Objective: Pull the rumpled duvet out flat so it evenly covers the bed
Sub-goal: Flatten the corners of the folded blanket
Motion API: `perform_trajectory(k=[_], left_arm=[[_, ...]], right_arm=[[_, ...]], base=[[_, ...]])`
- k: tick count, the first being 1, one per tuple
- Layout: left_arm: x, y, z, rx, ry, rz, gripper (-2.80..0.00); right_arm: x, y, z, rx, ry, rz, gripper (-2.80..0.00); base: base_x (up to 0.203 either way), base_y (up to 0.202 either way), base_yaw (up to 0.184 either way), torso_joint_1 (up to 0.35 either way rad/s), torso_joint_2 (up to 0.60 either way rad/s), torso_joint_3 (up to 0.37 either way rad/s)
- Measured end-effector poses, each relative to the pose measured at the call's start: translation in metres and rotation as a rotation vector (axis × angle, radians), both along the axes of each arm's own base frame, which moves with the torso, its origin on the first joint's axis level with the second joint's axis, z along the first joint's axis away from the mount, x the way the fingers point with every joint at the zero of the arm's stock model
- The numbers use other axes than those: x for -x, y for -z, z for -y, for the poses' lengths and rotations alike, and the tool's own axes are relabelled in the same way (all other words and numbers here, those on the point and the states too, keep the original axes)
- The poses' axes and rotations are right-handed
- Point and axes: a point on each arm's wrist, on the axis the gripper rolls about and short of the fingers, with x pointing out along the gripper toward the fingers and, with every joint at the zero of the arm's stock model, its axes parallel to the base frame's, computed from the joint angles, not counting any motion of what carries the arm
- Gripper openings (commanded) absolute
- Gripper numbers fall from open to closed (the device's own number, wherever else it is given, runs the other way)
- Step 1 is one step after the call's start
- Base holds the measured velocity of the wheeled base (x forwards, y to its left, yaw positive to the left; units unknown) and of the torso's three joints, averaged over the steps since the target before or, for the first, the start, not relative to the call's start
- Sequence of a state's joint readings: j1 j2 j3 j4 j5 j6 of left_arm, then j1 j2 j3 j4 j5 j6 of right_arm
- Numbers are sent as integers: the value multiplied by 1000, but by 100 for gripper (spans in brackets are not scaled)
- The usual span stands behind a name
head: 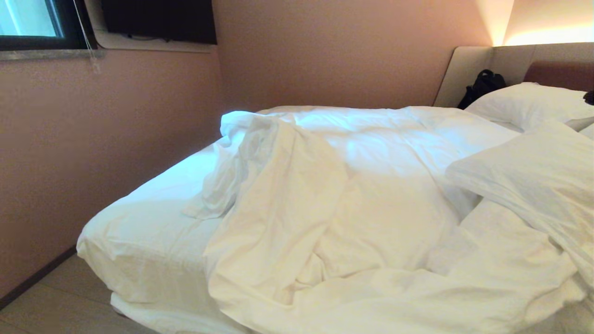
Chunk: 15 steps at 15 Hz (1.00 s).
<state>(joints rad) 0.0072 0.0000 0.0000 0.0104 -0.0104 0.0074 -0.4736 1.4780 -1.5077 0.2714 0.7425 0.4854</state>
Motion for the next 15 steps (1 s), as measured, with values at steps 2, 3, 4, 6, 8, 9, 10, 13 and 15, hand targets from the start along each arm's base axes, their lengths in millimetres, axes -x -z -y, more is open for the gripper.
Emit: perform_trajectory(k=[2,3,4,6,8,9,10,13,15], left_arm=[[0,0,0,0,0,0,-280],[0,0,0,0,0,-1,-280],[0,0,0,0,0,-1,-280],[0,0,0,0,0,-1,-280],[0,0,0,0,0,-1,-280],[0,0,0,0,0,-1,-280],[0,0,0,-1,0,0,-280],[0,0,0,1,0,0,-280],[0,0,0,-1,0,0,-280]], right_arm=[[8,-7,-16,-33,-33,1,-280],[14,-10,-26,-45,-64,2,-280],[19,-14,-37,-51,-96,1,-280],[31,-18,-53,-50,-151,-1,-280],[45,-20,-66,-38,-206,-11,-280],[52,-20,-71,-28,-227,-21,-280],[58,-17,-75,-17,-245,-36,-280],[77,2,-82,24,-282,-111,-280],[89,15,-84,71,-309,-140,-280]], base=[[0,0,0,0,0,0],[0,0,0,0,0,0],[0,0,0,0,0,0],[0,0,0,0,0,0],[0,0,0,0,0,0],[0,0,0,0,0,0],[0,0,0,0,0,0],[0,0,0,0,0,0],[0,0,0,0,0,0]])
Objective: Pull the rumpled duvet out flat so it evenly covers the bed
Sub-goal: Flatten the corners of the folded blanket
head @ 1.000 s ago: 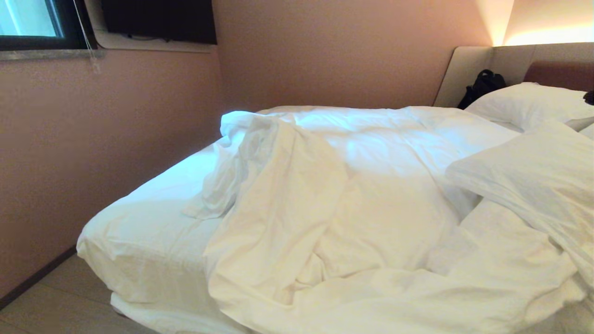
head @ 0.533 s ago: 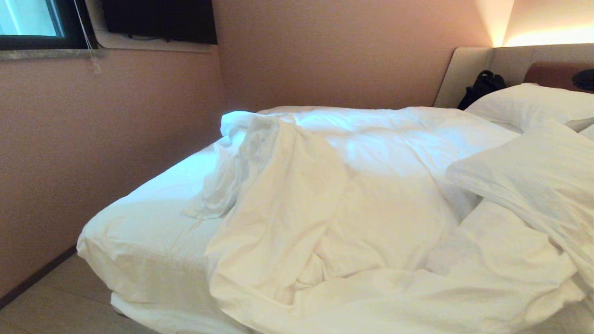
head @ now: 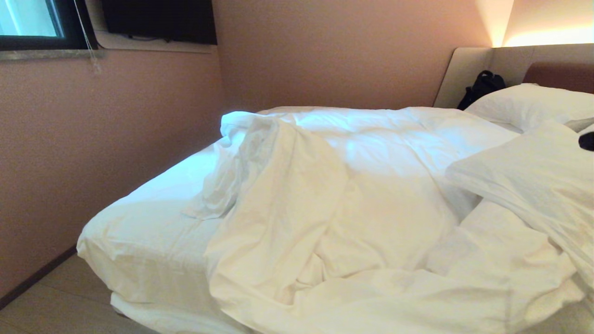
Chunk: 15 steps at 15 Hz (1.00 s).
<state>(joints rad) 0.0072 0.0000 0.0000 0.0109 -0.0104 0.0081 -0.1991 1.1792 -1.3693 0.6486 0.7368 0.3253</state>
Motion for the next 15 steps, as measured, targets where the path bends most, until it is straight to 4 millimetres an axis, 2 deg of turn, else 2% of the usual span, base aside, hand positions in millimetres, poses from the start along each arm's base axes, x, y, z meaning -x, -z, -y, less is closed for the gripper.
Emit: perform_trajectory(k=[2,9,15], left_arm=[[0,0,0,2,0,0,-280],[0,0,0,2,0,0,-280],[0,0,0,2,0,0,-280]], right_arm=[[9,11,-2,63,-40,3,-280],[31,36,-6,318,-148,183,-280],[44,64,-9,343,-157,307,-280]], base=[[0,0,0,0,0,0],[0,0,0,0,0,0],[0,0,0,0,0,0]])
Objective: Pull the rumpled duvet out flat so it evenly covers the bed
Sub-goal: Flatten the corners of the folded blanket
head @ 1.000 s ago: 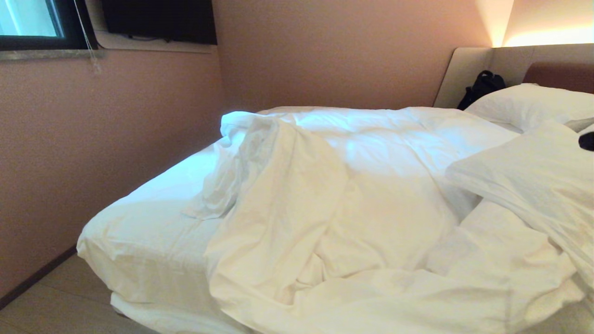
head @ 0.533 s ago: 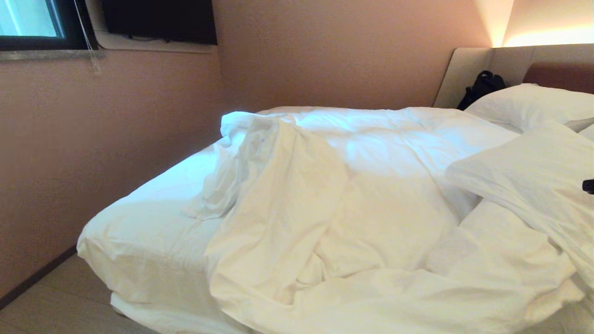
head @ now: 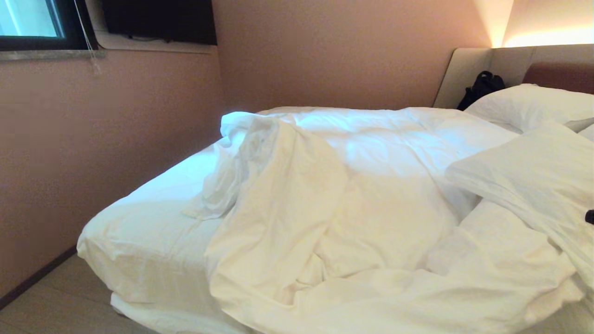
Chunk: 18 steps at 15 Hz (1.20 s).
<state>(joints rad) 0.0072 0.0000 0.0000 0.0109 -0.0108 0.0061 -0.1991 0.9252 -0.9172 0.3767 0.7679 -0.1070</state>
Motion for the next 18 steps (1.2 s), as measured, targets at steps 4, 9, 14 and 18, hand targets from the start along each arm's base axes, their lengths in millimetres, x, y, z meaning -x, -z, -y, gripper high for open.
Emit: perform_trajectory(k=[4,9,14,18], left_arm=[[0,0,0,0,0,0,-280],[0,0,0,0,0,0,-280],[0,0,0,0,0,0,-280],[0,0,0,0,0,0,-280]], right_arm=[[4,20,-2,-74,-41,57,-280],[15,28,-4,-217,-13,73,-280],[26,39,-6,-349,28,-10,-280],[29,72,-8,-358,69,-136,-280]], base=[[0,0,0,0,0,0],[0,0,0,0,0,0],[0,0,0,0,0,0],[0,0,0,0,0,0]])
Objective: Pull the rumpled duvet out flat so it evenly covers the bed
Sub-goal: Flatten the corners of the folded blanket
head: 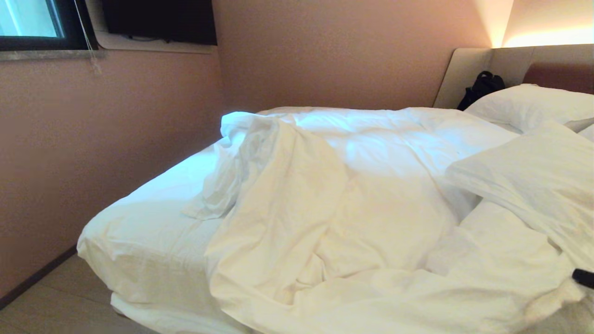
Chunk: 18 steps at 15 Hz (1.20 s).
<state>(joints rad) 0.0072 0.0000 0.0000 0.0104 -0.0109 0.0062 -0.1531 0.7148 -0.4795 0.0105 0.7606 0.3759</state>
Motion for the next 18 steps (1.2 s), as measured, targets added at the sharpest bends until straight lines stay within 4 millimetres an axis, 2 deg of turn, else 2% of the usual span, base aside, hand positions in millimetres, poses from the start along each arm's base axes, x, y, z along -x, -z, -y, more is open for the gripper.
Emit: perform_trajectory(k=[5,9,14,18], left_arm=[[0,0,0,0,0,0,-280],[0,0,0,0,0,0,-280],[0,0,0,0,-1,0,-280],[0,0,0,0,0,0,-280]], right_arm=[[8,54,-3,131,47,-75,-280],[19,106,-1,349,157,-94,-280],[18,102,3,538,329,88,-280],[21,103,6,595,439,88,-280]], base=[[0,0,0,0,0,0],[0,0,0,0,0,0],[0,0,0,0,0,0],[0,0,0,0,0,0]])
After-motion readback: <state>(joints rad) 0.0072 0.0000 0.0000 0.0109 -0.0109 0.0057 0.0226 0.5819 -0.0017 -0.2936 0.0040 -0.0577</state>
